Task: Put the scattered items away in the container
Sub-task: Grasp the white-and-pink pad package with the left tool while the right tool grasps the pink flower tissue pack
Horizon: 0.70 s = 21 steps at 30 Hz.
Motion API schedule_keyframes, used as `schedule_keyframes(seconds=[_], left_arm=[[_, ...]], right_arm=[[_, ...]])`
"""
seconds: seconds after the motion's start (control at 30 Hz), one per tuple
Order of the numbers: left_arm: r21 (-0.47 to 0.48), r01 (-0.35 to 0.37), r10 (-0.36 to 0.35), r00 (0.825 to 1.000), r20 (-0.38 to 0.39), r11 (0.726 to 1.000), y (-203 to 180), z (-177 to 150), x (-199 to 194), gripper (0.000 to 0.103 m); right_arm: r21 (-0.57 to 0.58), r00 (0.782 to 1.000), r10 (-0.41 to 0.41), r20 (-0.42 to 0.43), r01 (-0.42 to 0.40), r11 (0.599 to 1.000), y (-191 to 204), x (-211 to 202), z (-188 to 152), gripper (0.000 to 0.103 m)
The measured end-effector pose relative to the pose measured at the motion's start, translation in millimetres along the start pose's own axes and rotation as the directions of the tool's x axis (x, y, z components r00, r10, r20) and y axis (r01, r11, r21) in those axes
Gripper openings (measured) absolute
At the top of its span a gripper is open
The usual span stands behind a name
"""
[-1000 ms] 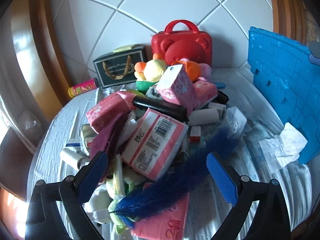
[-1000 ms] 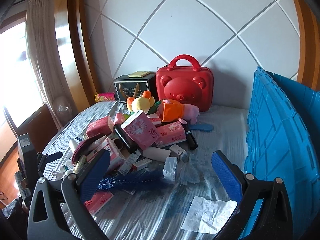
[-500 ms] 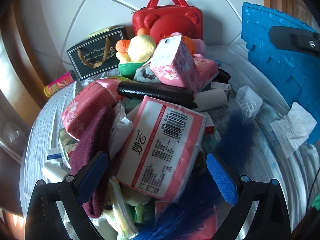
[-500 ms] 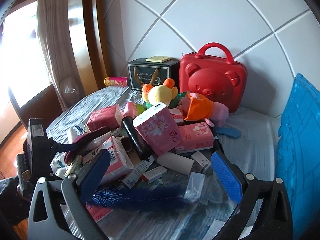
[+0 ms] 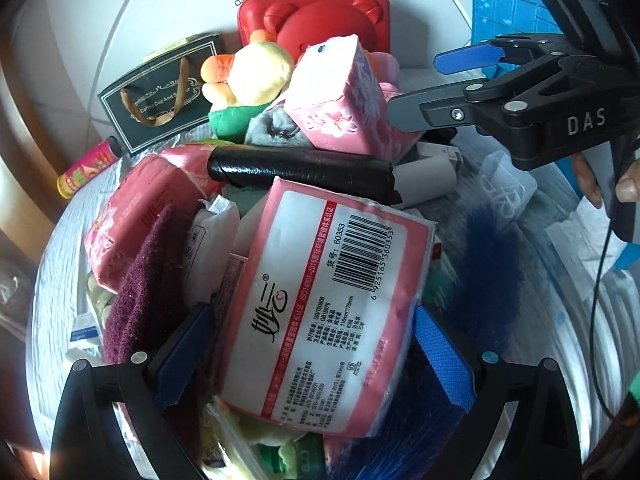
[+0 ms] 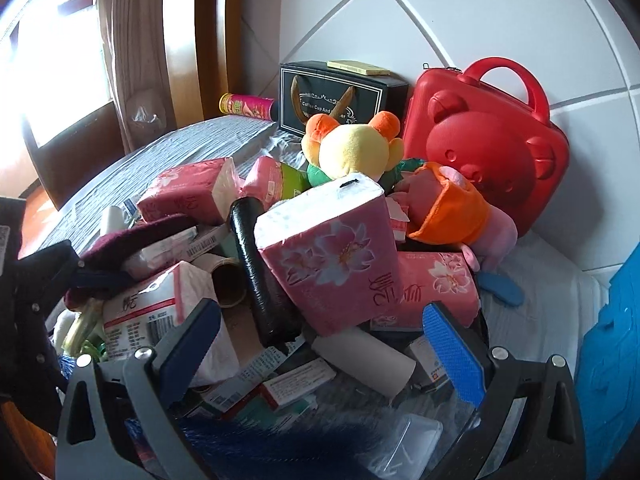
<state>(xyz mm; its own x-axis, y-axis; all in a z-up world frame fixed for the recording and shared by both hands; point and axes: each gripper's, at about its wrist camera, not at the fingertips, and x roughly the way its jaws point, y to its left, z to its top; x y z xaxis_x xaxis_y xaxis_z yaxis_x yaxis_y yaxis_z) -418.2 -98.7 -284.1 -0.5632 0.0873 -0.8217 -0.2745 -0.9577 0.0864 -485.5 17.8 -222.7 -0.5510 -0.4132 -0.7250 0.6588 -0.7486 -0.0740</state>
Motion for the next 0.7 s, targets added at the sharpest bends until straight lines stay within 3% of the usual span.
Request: schedule_keyframes(seconds=[0.13, 0.23, 0.4, 0.7], left_arm=[[0.021, -0.01, 0.01, 1.0, -0.002, 1.0, -5, 2, 4, 0.102], [0.013, -0.003, 0.003, 1.0, -0.003, 1.0, -3, 2, 7, 0.102], [-0.006, 0.007, -0.007, 1.0, -0.005, 1.0, -2, 2, 11, 0.102], [-0.039, -0.025, 0.023, 0.999, -0.034, 0.999, -7, 7, 28, 0.102]], right_arm=[[-0.007, 0.996, 0.075, -0.051, -0.075, 0.997, -8, 35, 8, 0.103], [-0.051, 0.999, 0.034, -0.028, -0.035, 0.998, -11, 54, 14, 0.103], [-0.09, 0.998, 0.066, -0.007, -0.066, 0.994, -9, 75, 26, 0.103], [-0.033, 0.993, 0.106, -0.05, -0.107, 0.994, -14, 112, 43, 0.103]])
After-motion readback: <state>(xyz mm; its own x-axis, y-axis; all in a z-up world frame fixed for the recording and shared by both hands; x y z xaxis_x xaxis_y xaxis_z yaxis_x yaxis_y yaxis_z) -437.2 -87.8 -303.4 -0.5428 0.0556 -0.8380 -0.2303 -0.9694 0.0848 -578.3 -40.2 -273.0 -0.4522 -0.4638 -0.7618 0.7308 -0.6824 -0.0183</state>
